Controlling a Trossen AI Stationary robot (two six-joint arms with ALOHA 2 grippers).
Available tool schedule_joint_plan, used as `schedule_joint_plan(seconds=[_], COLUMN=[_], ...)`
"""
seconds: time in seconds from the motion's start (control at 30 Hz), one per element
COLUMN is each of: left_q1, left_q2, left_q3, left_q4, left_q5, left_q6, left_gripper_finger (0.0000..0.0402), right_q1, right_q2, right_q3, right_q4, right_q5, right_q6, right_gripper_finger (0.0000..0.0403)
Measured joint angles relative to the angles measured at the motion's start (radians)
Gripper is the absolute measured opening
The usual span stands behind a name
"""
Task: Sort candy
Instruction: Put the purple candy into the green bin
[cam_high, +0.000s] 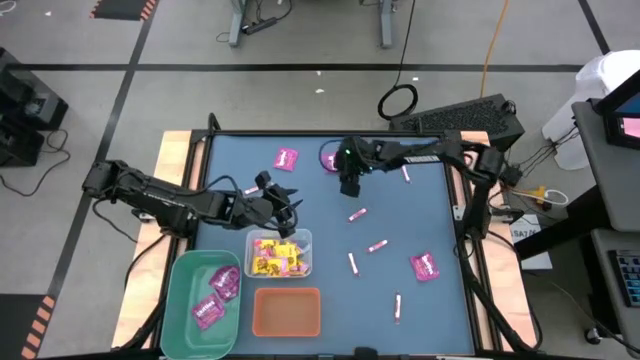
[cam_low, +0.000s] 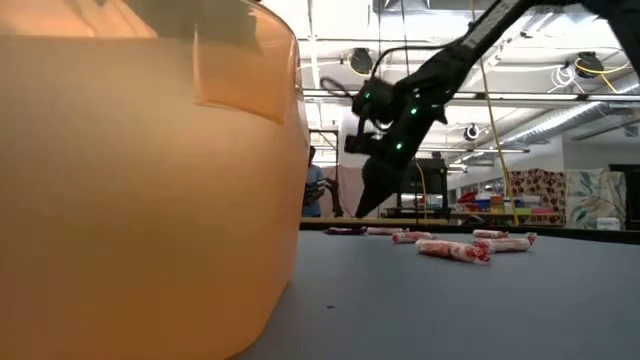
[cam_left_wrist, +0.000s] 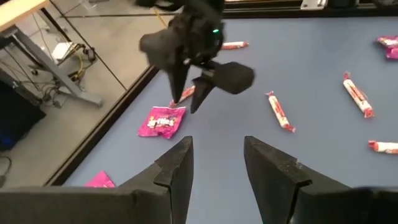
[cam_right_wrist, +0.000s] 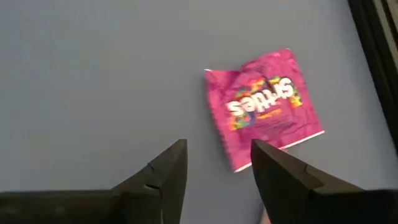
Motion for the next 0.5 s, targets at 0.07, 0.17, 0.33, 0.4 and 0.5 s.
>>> schedule_joint_plan(seconds=[0.07, 0.17, 0.33, 0.4, 0.5], left_q1=[0.0, 0.0, 0.002, 0.007, 0.023], left_q2=[0.0, 0.0, 0.0, 0.0, 0.0], left_q3=[0.0, 0.0, 0.0, 0.0, 0.0], left_q4=[0.0, -0.004, 0.002, 0.009, 0.013], left_q5=[0.0, 0.0, -0.001, -0.002, -0.002], left_q6=[0.022, 0.052, 0.106, 0.127, 0.142], left_gripper_finger=[0.0148, 0.0148, 0.0148, 0.0148, 0.0148], right_q1=[-0.014, -0.028, -0.04, -0.041, -0.044], right_q2=[0.037, 0.076, 0.104, 0.107, 0.108], right_q3=[0.038, 0.071, 0.074, 0.075, 0.075], right_q4=[-0.015, -0.05, -0.059, -0.058, -0.058], right_q5=[0.005, 0.053, 0.067, 0.062, 0.052], right_q6=[-0.033, -0.059, -0.1, -0.106, -0.109], right_gripper_finger=[0.0175, 0.0177, 0.0167, 0.0162, 0.0147])
